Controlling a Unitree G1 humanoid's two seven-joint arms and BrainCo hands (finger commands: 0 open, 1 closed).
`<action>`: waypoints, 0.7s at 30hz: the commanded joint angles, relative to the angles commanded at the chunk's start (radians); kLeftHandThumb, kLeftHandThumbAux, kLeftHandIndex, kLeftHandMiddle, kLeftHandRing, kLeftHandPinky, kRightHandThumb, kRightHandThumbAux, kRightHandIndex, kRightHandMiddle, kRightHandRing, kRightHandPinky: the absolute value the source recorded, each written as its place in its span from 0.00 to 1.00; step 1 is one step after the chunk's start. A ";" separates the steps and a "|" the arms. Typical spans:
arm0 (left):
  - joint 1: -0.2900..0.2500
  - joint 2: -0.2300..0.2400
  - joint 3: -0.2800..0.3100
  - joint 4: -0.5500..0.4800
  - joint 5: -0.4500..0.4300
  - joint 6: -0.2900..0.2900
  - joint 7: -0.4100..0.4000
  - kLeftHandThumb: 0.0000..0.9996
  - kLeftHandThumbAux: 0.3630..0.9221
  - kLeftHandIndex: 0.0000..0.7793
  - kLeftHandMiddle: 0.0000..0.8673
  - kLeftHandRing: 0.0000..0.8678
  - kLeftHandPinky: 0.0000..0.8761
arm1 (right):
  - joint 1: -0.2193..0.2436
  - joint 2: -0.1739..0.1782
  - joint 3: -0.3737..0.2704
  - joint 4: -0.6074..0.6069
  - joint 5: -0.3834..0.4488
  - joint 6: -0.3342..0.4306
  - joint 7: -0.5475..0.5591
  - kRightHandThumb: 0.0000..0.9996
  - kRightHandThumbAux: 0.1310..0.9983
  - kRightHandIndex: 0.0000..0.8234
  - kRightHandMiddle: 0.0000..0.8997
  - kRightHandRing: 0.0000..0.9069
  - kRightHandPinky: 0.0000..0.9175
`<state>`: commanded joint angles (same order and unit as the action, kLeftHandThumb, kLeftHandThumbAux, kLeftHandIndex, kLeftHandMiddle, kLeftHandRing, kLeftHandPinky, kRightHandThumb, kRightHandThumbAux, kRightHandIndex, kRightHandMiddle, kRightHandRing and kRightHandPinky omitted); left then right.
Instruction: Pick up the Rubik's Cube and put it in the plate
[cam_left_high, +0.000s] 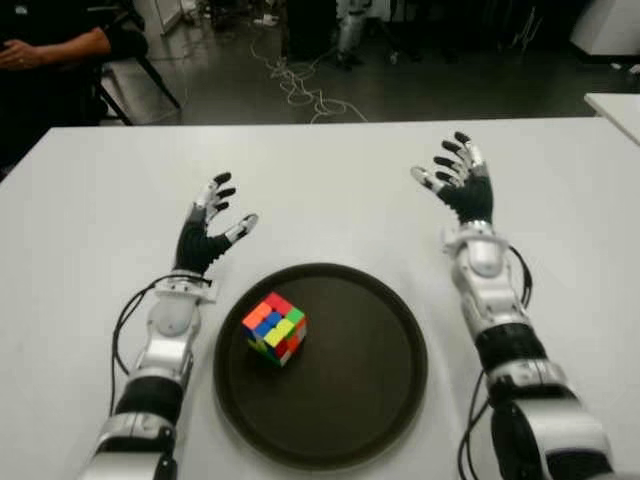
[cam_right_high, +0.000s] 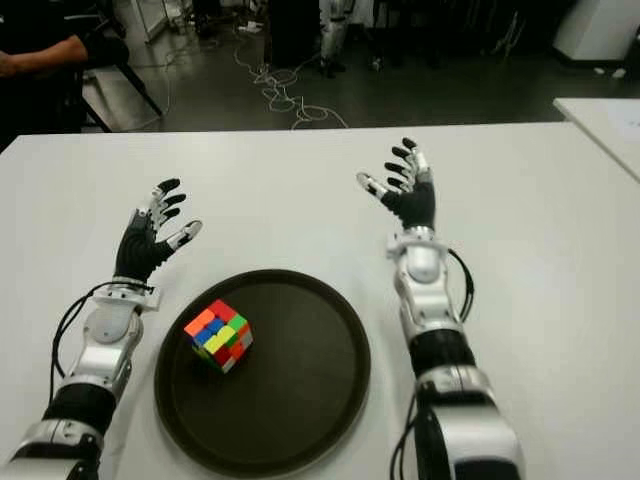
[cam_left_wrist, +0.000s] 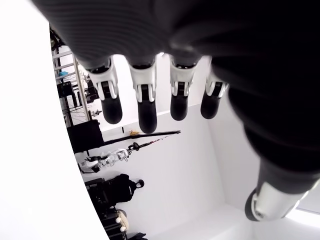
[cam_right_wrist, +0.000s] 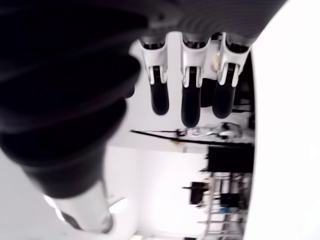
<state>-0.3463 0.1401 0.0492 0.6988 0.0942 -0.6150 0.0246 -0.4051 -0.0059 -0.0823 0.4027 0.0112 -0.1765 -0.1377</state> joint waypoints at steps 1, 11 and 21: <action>0.001 0.000 0.000 -0.001 0.000 0.000 0.000 0.06 0.54 0.09 0.12 0.13 0.14 | 0.020 0.005 0.003 -0.036 0.001 0.015 0.001 0.14 0.80 0.17 0.21 0.23 0.28; 0.010 0.001 0.001 -0.001 0.003 -0.003 0.005 0.04 0.54 0.08 0.12 0.12 0.12 | 0.175 0.044 0.024 -0.107 -0.006 -0.001 -0.001 0.15 0.77 0.15 0.20 0.22 0.26; 0.019 0.002 -0.001 -0.021 -0.002 0.002 -0.004 0.05 0.55 0.08 0.12 0.13 0.14 | 0.042 0.009 -0.009 0.138 -0.022 -0.100 -0.025 0.15 0.73 0.15 0.19 0.21 0.25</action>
<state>-0.3276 0.1418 0.0487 0.6773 0.0918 -0.6130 0.0206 -0.3634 0.0033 -0.0914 0.5403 -0.0105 -0.2768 -0.1627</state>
